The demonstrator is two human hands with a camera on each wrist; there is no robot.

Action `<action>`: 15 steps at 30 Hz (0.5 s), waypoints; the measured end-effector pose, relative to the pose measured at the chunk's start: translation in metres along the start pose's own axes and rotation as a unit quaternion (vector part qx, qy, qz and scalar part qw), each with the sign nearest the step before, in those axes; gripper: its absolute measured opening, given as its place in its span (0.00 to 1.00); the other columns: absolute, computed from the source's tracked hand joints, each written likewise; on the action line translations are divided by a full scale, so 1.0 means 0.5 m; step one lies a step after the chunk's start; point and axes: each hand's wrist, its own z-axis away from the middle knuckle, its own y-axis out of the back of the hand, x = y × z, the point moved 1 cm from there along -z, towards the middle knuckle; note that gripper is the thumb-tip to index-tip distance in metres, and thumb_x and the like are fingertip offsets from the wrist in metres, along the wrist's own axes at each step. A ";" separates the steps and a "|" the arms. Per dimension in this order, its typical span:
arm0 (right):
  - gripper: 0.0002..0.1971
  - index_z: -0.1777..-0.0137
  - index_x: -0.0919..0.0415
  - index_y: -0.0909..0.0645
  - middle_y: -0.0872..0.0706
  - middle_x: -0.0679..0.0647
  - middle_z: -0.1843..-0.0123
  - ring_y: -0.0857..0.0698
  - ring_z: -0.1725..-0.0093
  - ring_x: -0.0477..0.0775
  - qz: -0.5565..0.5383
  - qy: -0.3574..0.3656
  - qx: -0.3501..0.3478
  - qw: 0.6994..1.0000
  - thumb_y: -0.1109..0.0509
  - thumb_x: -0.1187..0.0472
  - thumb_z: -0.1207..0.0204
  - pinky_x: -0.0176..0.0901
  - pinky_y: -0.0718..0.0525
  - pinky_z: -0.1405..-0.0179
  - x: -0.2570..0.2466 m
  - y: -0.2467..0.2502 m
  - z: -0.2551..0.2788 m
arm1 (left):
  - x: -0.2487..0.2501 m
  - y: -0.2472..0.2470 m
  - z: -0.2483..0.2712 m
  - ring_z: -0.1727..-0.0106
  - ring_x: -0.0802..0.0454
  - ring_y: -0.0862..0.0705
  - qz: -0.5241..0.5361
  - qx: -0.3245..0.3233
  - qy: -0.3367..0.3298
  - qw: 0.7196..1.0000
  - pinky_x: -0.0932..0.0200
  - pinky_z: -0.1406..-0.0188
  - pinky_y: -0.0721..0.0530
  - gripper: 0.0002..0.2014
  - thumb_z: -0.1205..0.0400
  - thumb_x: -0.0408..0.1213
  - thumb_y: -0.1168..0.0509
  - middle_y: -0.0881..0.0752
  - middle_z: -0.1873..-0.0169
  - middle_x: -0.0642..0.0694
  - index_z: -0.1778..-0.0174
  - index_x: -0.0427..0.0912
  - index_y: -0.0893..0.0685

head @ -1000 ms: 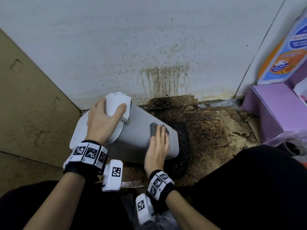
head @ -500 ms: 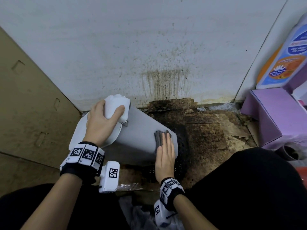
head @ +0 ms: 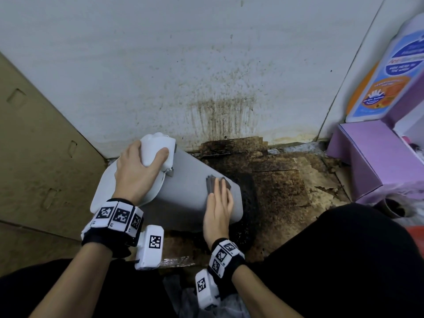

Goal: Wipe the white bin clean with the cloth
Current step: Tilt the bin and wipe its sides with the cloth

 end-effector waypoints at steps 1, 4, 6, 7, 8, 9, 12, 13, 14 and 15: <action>0.24 0.14 0.40 0.46 0.49 0.38 0.12 0.51 0.16 0.43 0.009 0.033 -0.009 0.999 0.53 0.52 0.09 0.44 0.55 0.14 -0.030 -0.008 -0.001 | 0.004 -0.001 0.002 0.20 0.41 0.33 -0.004 0.001 0.000 1.000 0.40 0.20 0.34 0.54 0.36 0.76 0.46 0.26 0.21 0.44 0.18 0.45 0.30; 0.25 0.13 0.43 0.47 0.51 0.40 0.11 0.52 0.14 0.44 -0.001 0.115 -0.052 0.992 0.55 0.49 0.10 0.42 0.55 0.15 -0.111 -0.025 -0.014 | 0.009 -0.005 0.008 0.21 0.40 0.33 -0.018 0.002 -0.003 1.000 0.40 0.21 0.34 0.54 0.36 0.76 0.47 0.26 0.22 0.43 0.18 0.44 0.30; 0.26 0.13 0.48 0.48 0.52 0.42 0.11 0.54 0.13 0.44 0.015 0.155 -0.067 0.986 0.56 0.50 0.11 0.43 0.56 0.14 -0.131 -0.027 -0.030 | 0.007 -0.007 0.011 0.21 0.40 0.33 -0.024 -0.002 -0.004 1.000 0.39 0.21 0.34 0.53 0.35 0.77 0.47 0.27 0.22 0.43 0.18 0.45 0.31; 0.27 0.12 0.49 0.49 0.53 0.43 0.11 0.55 0.13 0.44 0.043 0.181 -0.065 0.980 0.57 0.50 0.10 0.44 0.56 0.13 -0.129 -0.025 -0.038 | 0.006 -0.007 0.011 0.21 0.40 0.33 -0.023 -0.005 -0.002 1.000 0.39 0.20 0.34 0.53 0.35 0.77 0.47 0.28 0.22 0.43 0.18 0.45 0.31; 0.27 0.12 0.50 0.50 0.54 0.45 0.10 0.55 0.12 0.44 0.074 0.206 -0.065 0.973 0.59 0.50 0.10 0.45 0.56 0.13 -0.121 -0.021 -0.044 | 0.005 -0.006 0.011 0.20 0.40 0.34 -0.021 -0.007 0.001 1.000 0.38 0.20 0.35 0.53 0.35 0.77 0.47 0.29 0.21 0.44 0.18 0.46 0.32; 0.27 0.11 0.50 0.51 0.54 0.45 0.10 0.56 0.12 0.44 0.098 0.223 -0.070 0.967 0.60 0.49 0.10 0.45 0.56 0.13 -0.106 -0.017 -0.052 | 0.003 -0.005 0.012 0.20 0.41 0.34 -0.017 -0.009 0.002 1.000 0.38 0.19 0.35 0.53 0.35 0.77 0.47 0.29 0.20 0.45 0.17 0.47 0.32; 0.28 0.11 0.47 0.54 0.56 0.43 0.10 0.57 0.12 0.43 0.123 0.194 -0.081 0.970 0.61 0.47 0.10 0.42 0.56 0.13 -0.050 0.000 -0.074 | -0.004 0.000 0.012 0.19 0.42 0.35 -0.005 -0.013 0.005 1.000 0.39 0.19 0.35 0.53 0.35 0.77 0.46 0.31 0.19 0.47 0.16 0.48 0.34; 0.28 0.11 0.47 0.53 0.55 0.44 0.10 0.56 0.12 0.44 0.128 0.167 -0.080 0.974 0.62 0.47 0.11 0.43 0.55 0.13 -0.033 0.010 -0.084 | -0.005 0.001 0.012 0.19 0.43 0.35 -0.002 -0.013 0.004 1.000 0.38 0.19 0.35 0.53 0.34 0.77 0.46 0.31 0.19 0.47 0.16 0.48 0.34; 0.29 0.11 0.48 0.53 0.54 0.46 0.10 0.54 0.12 0.46 0.145 0.139 -0.078 0.976 0.64 0.47 0.12 0.45 0.54 0.13 -0.011 0.019 -0.094 | -0.006 0.002 0.013 0.19 0.43 0.35 0.000 -0.013 0.004 1.000 0.38 0.18 0.35 0.53 0.34 0.77 0.46 0.31 0.19 0.48 0.16 0.48 0.34; 0.31 0.11 0.51 0.53 0.53 0.49 0.10 0.53 0.12 0.48 0.170 0.121 -0.076 0.975 0.66 0.47 0.14 0.47 0.53 0.13 0.016 0.026 -0.104 | -0.007 0.002 0.014 0.19 0.44 0.36 0.001 -0.013 0.003 1.000 0.38 0.18 0.35 0.53 0.34 0.77 0.46 0.31 0.19 0.48 0.16 0.48 0.34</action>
